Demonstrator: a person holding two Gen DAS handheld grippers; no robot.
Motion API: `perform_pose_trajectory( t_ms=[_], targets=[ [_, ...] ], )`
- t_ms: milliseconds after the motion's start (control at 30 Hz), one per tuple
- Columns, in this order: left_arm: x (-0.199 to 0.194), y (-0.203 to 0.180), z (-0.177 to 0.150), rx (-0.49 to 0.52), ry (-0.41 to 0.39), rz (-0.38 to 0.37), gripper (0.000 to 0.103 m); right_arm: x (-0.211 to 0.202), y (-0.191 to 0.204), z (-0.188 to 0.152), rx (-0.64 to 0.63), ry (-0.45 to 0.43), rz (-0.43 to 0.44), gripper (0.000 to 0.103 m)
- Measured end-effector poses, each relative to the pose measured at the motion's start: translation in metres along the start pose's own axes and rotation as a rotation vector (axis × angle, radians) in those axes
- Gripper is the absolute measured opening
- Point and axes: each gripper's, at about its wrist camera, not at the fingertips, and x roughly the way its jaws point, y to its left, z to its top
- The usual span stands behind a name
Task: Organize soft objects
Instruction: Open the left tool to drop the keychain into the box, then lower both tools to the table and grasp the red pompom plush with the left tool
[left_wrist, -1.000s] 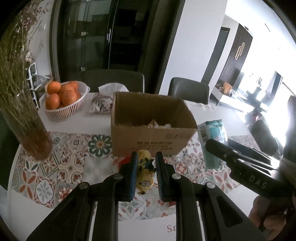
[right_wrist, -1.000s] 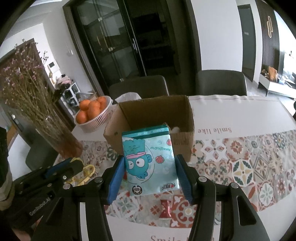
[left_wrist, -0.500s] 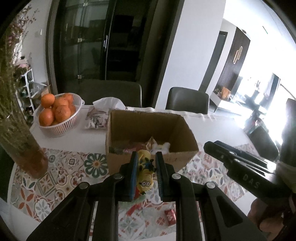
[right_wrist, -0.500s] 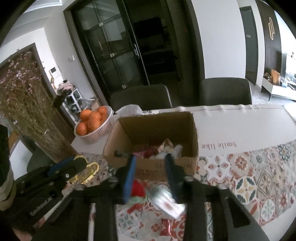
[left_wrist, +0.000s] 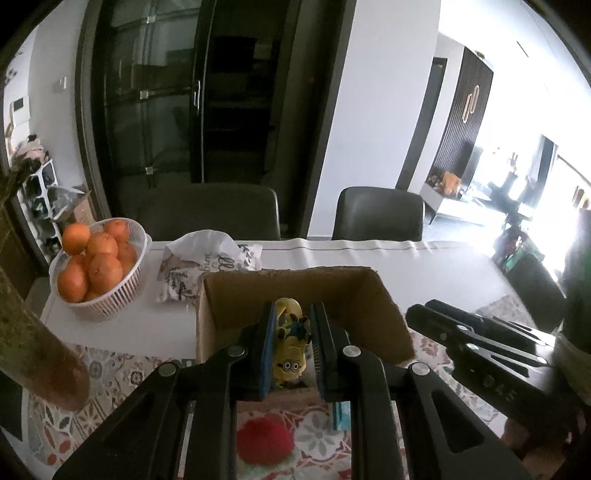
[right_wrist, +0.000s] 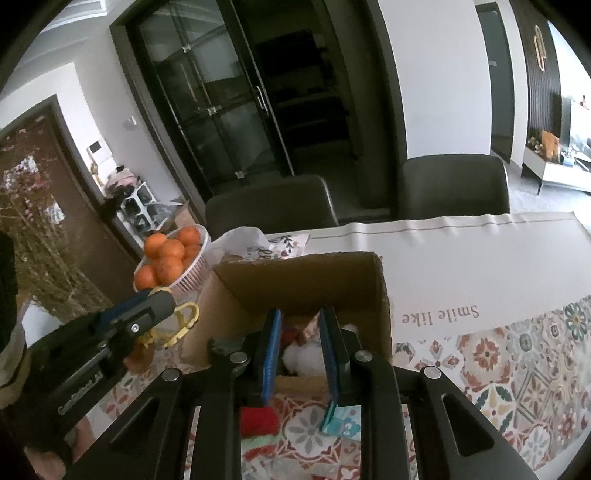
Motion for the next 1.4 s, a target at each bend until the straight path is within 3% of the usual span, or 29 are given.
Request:
perform_pose_trajectory(
  t_ms=[333,400,467,567,633,833,1133,1400],
  targets=[
    [0.049,0.001,-0.003,0.012,0.089,-0.01,0.02,0.031,-0.014,-0.002,0.014,0.04,-0.011,0.023],
    [0.055,0.0,-0.005,0.022,0.103,0.008,0.026,0.036,-0.018,-0.003,0.019,0.049,-0.013,0.023],
    [0.057,0.001,-0.008,0.029,0.104,0.029,0.04,0.038,-0.019,-0.004,0.023,0.053,-0.015,0.023],
    [0.054,0.004,-0.013,0.032,0.099,0.051,0.046,0.04,-0.021,-0.007,0.02,0.056,-0.033,0.028],
    [0.049,0.006,-0.015,0.027,0.096,0.066,0.052,0.041,-0.021,-0.009,0.018,0.065,-0.04,0.045],
    [0.027,0.009,-0.026,0.036,0.072,0.108,0.063,0.03,-0.015,-0.017,0.005,0.044,-0.066,0.066],
    [0.004,0.01,-0.05,0.052,0.082,0.139,0.072,0.015,-0.011,-0.037,0.01,0.042,-0.09,0.083],
    [0.001,0.012,-0.075,0.05,0.094,0.156,0.077,0.02,-0.014,-0.066,0.037,0.07,-0.079,0.085]
  ],
)
